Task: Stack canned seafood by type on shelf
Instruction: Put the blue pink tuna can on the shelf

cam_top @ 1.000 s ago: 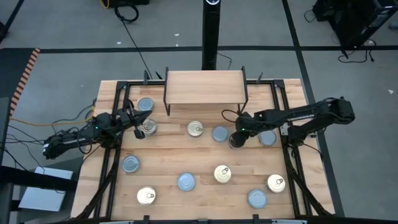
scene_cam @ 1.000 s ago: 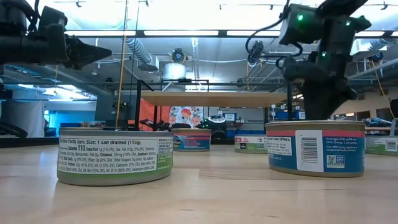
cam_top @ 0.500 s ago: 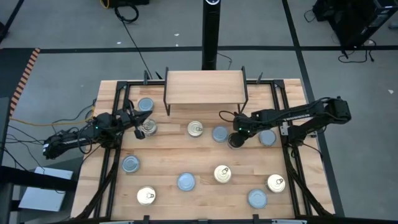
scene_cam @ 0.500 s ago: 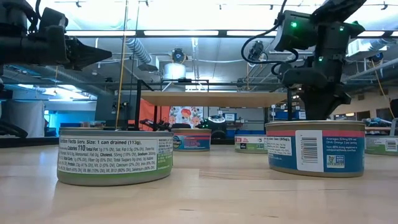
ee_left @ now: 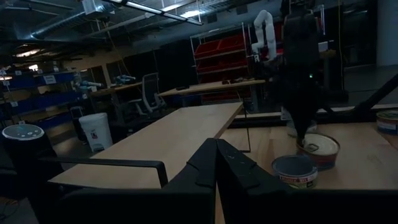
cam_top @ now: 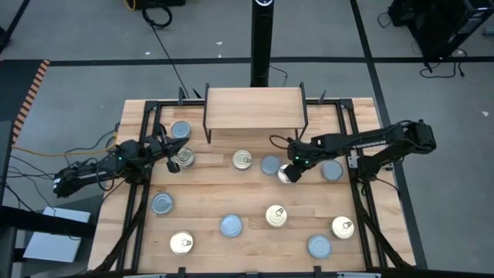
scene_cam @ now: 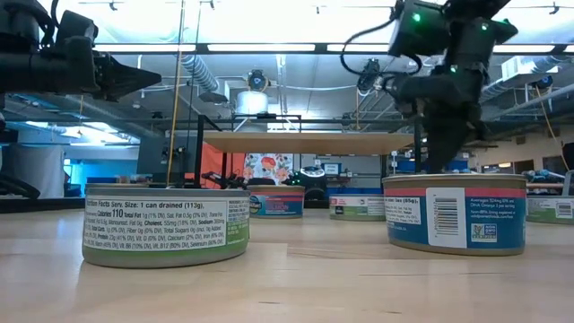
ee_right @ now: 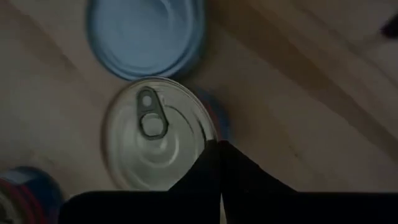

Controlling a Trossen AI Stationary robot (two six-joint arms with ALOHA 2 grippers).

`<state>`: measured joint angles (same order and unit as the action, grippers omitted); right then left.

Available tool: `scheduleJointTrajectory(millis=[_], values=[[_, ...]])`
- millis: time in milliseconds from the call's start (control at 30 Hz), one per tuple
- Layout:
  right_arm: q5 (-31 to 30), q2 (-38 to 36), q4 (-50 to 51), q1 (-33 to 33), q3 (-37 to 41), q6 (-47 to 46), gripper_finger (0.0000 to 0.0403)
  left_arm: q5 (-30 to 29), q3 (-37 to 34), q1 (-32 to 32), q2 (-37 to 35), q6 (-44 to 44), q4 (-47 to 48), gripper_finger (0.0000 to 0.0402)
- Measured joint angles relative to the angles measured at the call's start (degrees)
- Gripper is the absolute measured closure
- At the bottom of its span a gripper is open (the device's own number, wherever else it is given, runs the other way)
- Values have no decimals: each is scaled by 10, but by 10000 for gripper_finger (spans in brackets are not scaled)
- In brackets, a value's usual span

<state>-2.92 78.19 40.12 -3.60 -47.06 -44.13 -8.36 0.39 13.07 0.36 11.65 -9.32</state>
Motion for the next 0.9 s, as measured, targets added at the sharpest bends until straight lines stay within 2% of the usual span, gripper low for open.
scheduleJointTrajectory(millis=[233, 567, 900], values=[[-10, 0, -1, 1, -34, 23, 400, -1, 0, 0, 0, 0, 0, 393], [-22, 0, -3, 6, -39, 24, 401, -2, 0, 0, 0, 0, 0, 393], [-64, -1, -23, 59, -40, 40, 401, -2, 0, 0, 0, 0, -1, 393]])
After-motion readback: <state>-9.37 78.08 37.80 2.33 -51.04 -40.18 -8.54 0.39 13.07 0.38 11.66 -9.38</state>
